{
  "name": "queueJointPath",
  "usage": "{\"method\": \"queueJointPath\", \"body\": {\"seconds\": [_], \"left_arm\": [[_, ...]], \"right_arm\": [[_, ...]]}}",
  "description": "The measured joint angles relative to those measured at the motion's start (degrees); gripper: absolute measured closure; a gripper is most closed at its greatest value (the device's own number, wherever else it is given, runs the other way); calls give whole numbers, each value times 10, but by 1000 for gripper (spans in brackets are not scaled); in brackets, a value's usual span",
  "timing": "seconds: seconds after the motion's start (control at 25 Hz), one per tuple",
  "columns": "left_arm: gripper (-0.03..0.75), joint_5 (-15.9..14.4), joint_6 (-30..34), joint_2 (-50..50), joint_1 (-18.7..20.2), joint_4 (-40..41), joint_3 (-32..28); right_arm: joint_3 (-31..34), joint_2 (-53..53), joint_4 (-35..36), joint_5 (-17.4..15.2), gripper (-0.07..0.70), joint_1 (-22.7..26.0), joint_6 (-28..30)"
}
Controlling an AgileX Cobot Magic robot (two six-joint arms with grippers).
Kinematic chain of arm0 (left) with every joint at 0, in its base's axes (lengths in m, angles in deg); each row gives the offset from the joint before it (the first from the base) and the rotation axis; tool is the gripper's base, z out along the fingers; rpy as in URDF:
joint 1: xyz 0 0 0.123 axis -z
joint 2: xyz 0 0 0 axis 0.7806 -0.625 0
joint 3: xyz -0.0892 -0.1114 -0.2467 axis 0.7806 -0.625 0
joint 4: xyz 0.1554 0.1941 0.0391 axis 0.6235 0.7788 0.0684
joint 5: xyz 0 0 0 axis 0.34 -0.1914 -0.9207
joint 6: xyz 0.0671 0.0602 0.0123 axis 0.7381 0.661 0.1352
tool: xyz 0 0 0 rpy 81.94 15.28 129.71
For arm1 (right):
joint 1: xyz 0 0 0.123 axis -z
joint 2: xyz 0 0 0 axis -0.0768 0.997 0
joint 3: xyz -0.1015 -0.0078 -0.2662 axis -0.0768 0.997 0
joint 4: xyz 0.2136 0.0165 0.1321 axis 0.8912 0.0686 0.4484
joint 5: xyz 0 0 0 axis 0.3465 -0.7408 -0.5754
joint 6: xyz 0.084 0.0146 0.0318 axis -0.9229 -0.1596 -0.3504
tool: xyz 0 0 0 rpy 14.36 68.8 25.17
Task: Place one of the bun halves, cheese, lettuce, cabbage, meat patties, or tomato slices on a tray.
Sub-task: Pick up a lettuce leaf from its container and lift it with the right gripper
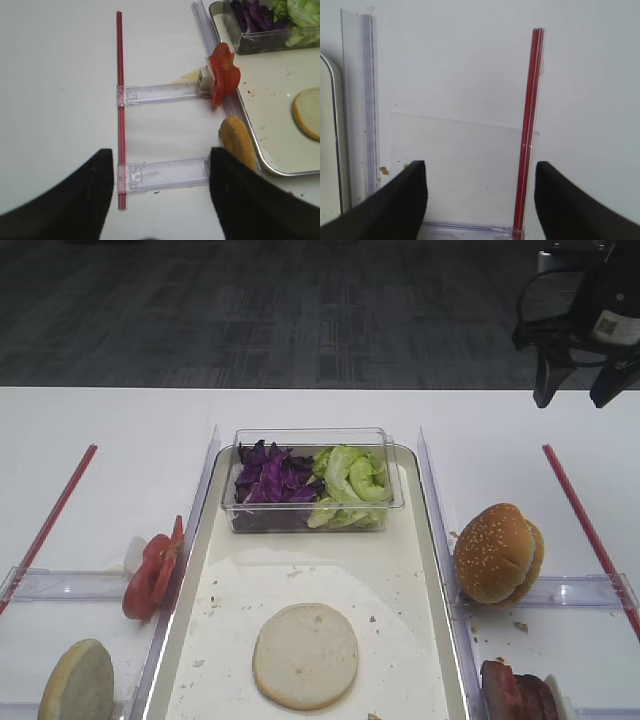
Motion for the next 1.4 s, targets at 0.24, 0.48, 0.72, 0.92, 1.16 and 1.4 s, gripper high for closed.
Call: {"method": "queueJointPath", "body": {"seconds": [0.24,0.48,0.72,0.92,1.16,1.4], "left_arm": [[288,0,0,0,0,0,0],[288,0,0,0,0,0,0],[288,0,0,0,0,0,0],[288,0,0,0,0,0,0],[288,0,0,0,0,0,0],[288,0,0,0,0,0,0]], "right_arm": [[-6,6,0,-2,163,0,0],[-6,6,20,-2,163,-14,-6],[-7,8,24,-3,163,-75,-22],[-35,36,26,-3,163,-128,-37],[-82,69,28,-3,163,-192,-47],[-116,97,30,-3,163,-239,-53]]}}
